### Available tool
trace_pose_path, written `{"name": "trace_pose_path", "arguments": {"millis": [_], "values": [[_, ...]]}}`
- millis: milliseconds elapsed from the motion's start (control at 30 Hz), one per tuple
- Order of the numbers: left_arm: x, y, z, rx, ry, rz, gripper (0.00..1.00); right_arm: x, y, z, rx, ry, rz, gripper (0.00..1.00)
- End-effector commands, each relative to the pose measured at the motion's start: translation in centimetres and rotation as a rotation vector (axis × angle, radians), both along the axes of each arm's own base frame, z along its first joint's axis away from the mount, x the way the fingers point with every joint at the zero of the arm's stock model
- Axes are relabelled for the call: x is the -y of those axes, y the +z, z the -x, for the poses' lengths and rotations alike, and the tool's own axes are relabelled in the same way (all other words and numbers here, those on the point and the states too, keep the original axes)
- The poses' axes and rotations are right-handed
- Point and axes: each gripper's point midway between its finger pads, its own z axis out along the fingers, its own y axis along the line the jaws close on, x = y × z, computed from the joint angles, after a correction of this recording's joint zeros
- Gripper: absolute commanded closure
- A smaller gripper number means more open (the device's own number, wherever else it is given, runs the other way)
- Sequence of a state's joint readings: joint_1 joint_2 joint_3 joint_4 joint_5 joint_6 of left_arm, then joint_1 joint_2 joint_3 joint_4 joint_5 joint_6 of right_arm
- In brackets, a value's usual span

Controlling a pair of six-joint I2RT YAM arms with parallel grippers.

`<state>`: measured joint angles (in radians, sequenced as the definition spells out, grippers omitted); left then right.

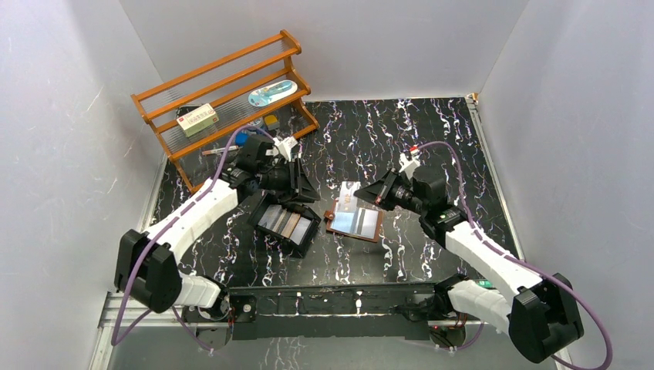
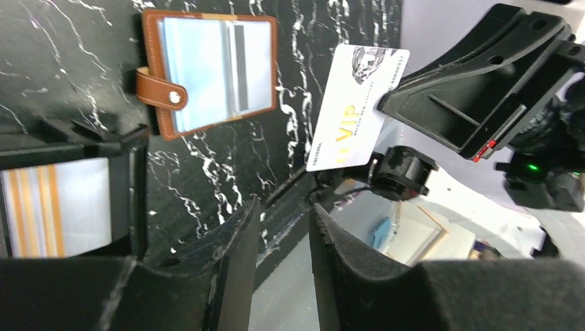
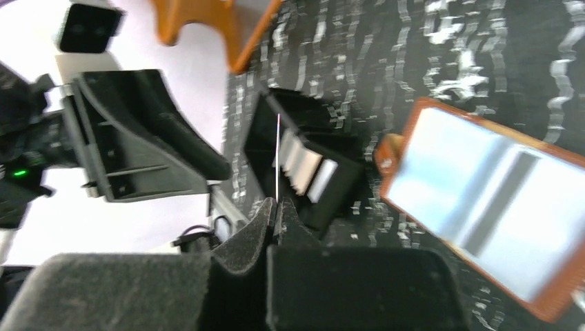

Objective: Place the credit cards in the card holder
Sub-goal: Insert the credit card into the card holder.

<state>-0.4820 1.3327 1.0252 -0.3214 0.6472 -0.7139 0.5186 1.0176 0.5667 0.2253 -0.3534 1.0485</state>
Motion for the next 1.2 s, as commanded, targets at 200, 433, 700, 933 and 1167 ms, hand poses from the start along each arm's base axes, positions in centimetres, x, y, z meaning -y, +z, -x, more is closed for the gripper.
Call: {"name": "trace_pose_path", "arguments": {"millis": [200, 433, 700, 933, 1167], "values": [[1.4, -4.4, -2.6, 0.029, -0.081, -0.278, 0.67, 4.3, -5.6, -1.5, -0.054, -0.078, 0.233, 1.00], [2.6, -7.9, -4.0, 0.014, -0.143, -0.389, 0.67, 5.1, -8.9, -1.8, -0.106, -0.106, 0.260, 1.00], [2.8, -11.8, -3.8, -0.041, -0.179, -0.474, 0.68, 5.6, -11.6, -2.0, -0.114, -0.093, 0.292, 1.00], [2.9, -13.6, -3.1, -0.077, -0.207, -0.505, 0.74, 5.3, -12.5, -2.4, -0.105, -0.084, 0.284, 1.00], [3.2, -14.2, -2.9, -0.088, -0.225, -0.512, 0.76, 4.6, -12.9, -2.6, -0.113, -0.054, 0.262, 1.00]]}}
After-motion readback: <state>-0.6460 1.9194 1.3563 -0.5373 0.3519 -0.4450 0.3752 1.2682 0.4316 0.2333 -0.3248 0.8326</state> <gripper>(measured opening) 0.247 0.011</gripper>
